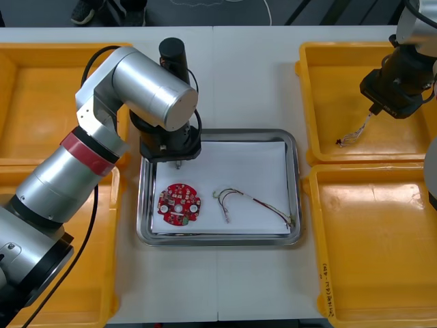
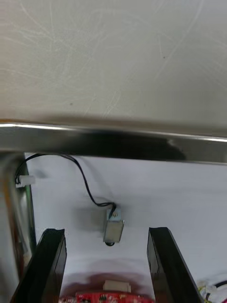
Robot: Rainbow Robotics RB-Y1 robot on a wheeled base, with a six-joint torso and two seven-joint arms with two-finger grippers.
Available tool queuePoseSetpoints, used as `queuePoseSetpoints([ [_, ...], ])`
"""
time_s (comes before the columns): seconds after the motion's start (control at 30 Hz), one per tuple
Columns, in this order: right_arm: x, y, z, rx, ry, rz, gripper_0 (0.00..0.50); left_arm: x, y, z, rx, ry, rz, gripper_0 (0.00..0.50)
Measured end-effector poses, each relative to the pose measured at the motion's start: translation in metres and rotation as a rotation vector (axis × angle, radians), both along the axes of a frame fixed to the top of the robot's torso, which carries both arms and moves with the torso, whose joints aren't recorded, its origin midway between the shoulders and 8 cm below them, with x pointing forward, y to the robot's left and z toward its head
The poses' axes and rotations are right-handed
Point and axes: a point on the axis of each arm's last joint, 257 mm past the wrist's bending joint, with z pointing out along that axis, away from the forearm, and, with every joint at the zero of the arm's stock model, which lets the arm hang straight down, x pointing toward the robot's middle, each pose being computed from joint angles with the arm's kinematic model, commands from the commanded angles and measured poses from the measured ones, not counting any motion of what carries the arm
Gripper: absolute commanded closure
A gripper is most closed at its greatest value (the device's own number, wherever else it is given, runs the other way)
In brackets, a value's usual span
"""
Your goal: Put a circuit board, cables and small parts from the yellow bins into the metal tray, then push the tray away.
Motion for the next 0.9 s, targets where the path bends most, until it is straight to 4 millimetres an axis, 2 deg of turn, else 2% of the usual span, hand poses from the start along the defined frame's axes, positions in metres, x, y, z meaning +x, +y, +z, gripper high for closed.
queuePoseSetpoints([
  [0.03,0.000,0.000,0.000,-0.001,-0.001,0.000,0.389,-0.001,0.000,0.004,-0.001,-0.002,-0.002,0.000],
  [0.07,0.001,-0.001,0.000,-0.001,-0.003,0.000,0.338,-0.002,-0.001,0.008,-0.004,-0.006,-0.003,0.000],
  [0.1,0.001,-0.001,-0.001,-0.002,-0.004,-0.001,0.241,-0.003,-0.001,0.013,-0.008,-0.008,-0.002,0.000],
  [0.13,0.001,-0.001,-0.001,-0.002,-0.003,-0.001,0.192,-0.004,0.000,0.018,-0.013,-0.010,0.002,0.000],
  [0.17,0.000,-0.001,-0.002,-0.002,-0.003,-0.001,0.192,-0.004,0.001,0.023,-0.019,-0.012,0.005,0.000],
  [0.2,0.000,-0.001,-0.002,-0.002,-0.001,0.000,0.123,-0.005,0.002,0.028,-0.024,-0.014,0.010,0.000],
  [0.23,-0.001,-0.001,-0.003,-0.001,0.003,0.000,0.087,-0.006,0.004,0.032,-0.028,-0.015,0.014,0.000],
  [0.33,-0.011,0.001,-0.007,0.009,0.045,0.000,0.019,-0.010,0.009,0.047,-0.035,-0.023,0.022,0.000],
  [0.47,-0.032,0.007,-0.011,0.025,0.132,0.033,0.007,-0.009,0.016,0.066,-0.045,-0.054,0.029,0.000],
  [0.57,-0.042,0.012,-0.002,0.026,0.166,0.086,0.007,-0.004,0.022,0.081,-0.065,-0.093,0.039,0.000],
  [0.7,-0.037,0.016,0.011,0.031,0.137,0.101,0.007,0.004,0.034,0.103,-0.111,-0.138,0.073,0.000],
  [0.9,-0.023,0.015,0.015,0.004,0.082,0.151,0.006,0.013,0.061,0.124,-0.145,-0.179,0.131,0.000],
])
